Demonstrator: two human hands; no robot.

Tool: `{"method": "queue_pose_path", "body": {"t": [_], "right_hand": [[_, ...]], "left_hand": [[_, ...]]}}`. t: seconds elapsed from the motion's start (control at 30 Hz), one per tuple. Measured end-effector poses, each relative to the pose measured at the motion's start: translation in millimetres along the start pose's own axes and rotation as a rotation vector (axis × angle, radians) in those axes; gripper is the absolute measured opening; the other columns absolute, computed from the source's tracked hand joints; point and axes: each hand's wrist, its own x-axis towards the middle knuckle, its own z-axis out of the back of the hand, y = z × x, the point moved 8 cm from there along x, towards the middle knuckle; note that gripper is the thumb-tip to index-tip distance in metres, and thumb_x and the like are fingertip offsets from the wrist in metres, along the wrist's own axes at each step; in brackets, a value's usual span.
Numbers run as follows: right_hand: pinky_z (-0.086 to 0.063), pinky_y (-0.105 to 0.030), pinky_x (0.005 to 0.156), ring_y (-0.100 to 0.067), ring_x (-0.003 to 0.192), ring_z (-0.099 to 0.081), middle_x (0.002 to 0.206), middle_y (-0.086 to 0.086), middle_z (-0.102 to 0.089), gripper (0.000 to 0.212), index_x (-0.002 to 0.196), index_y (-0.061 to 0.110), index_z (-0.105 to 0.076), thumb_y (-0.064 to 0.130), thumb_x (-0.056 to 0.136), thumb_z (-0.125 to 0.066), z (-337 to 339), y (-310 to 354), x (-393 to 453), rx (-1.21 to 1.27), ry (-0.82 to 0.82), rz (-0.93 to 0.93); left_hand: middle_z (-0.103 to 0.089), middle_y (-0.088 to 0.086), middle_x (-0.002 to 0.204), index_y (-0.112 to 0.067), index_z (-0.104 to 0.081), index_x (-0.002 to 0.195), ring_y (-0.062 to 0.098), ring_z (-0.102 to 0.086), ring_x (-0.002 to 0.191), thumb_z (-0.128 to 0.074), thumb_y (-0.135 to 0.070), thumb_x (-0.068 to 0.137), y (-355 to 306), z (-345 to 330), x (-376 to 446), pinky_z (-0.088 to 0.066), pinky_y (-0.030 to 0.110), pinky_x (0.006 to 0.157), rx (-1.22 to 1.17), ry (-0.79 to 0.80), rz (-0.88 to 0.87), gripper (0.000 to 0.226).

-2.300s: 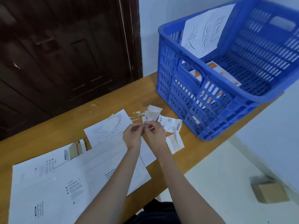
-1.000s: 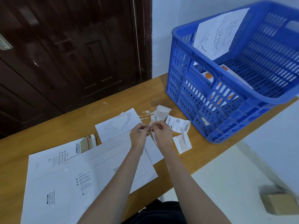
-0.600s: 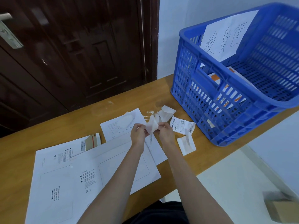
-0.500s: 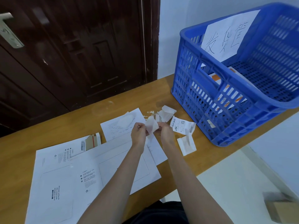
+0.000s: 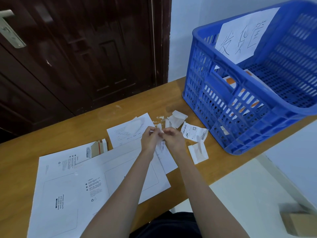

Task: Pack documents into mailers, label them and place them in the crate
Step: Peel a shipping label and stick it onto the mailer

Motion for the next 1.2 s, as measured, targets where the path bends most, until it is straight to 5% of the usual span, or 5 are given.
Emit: {"method": "queue_pose_path", "body": {"t": [0.53, 0.7, 0.87, 1.03, 1.2], "right_hand": [[-0.049, -0.037, 0.081, -0.027, 0.094, -0.062, 0.103, -0.013, -0.061, 0.013, 0.099, 0.01, -0.054, 0.017, 0.092, -0.045, -9.0, -23.2, -6.4, 0.261, 0.056, -0.346], [-0.041, -0.026, 0.068, -0.014, 0.072, -0.053, 0.079, 0.001, -0.058, 0.019, 0.093, 0.016, -0.059, 0.032, 0.093, -0.049, -8.8, -19.7, -7.5, 0.438, -0.018, -0.304], [-0.045, -0.026, 0.068, -0.022, 0.09, -0.059, 0.1, -0.006, -0.062, 0.019, 0.105, 0.01, -0.06, 0.022, 0.09, -0.059, -1.7, -14.7, -1.6, 0.205, -0.088, -0.163], [-0.054, -0.027, 0.063, -0.015, 0.074, -0.061, 0.076, 0.003, -0.06, 0.008, 0.093, 0.012, -0.061, 0.016, 0.087, -0.065, -9.5, -1.6, -5.9, 0.25, -0.021, -0.102], [-0.051, -0.03, 0.059, -0.023, 0.073, -0.06, 0.073, -0.008, -0.06, 0.009, 0.078, 0.009, -0.059, 0.007, 0.086, -0.062, -20.1, -0.9, -5.7, 0.415, 0.051, -0.173]], "left_hand": [[-0.06, 0.001, 0.09, -0.012, -0.057, 0.087, 0.022, -0.057, 0.088, -0.052, -0.019, 0.095, 9.0, 8.4, -0.3, -0.054, 0.044, 0.087, 0.128, -0.073, -0.039, 0.011], [-0.058, -0.001, 0.084, -0.01, -0.056, 0.085, 0.021, -0.056, 0.084, -0.05, -0.017, 0.095, -9.3, 4.5, -1.6, -0.054, 0.044, 0.081, 0.211, -0.055, -0.152, 0.013], [-0.058, 0.006, 0.095, -0.009, -0.056, 0.091, 0.024, -0.059, 0.093, -0.046, -0.018, 0.096, -14.0, 0.5, -4.7, -0.06, 0.038, 0.066, 0.125, 0.003, -0.11, 0.014], [-0.057, 0.011, 0.111, -0.008, -0.05, 0.116, 0.028, -0.058, 0.104, -0.036, -0.045, 0.099, -6.5, -8.9, -0.2, -0.056, 0.045, 0.082, 0.272, 0.064, 0.04, 0.044], [-0.06, 0.009, 0.097, -0.012, -0.055, 0.093, 0.03, -0.06, 0.1, -0.031, -0.032, 0.101, -10.9, 0.2, 3.7, -0.053, 0.044, 0.086, 0.268, -0.042, -0.029, 0.032]]}}
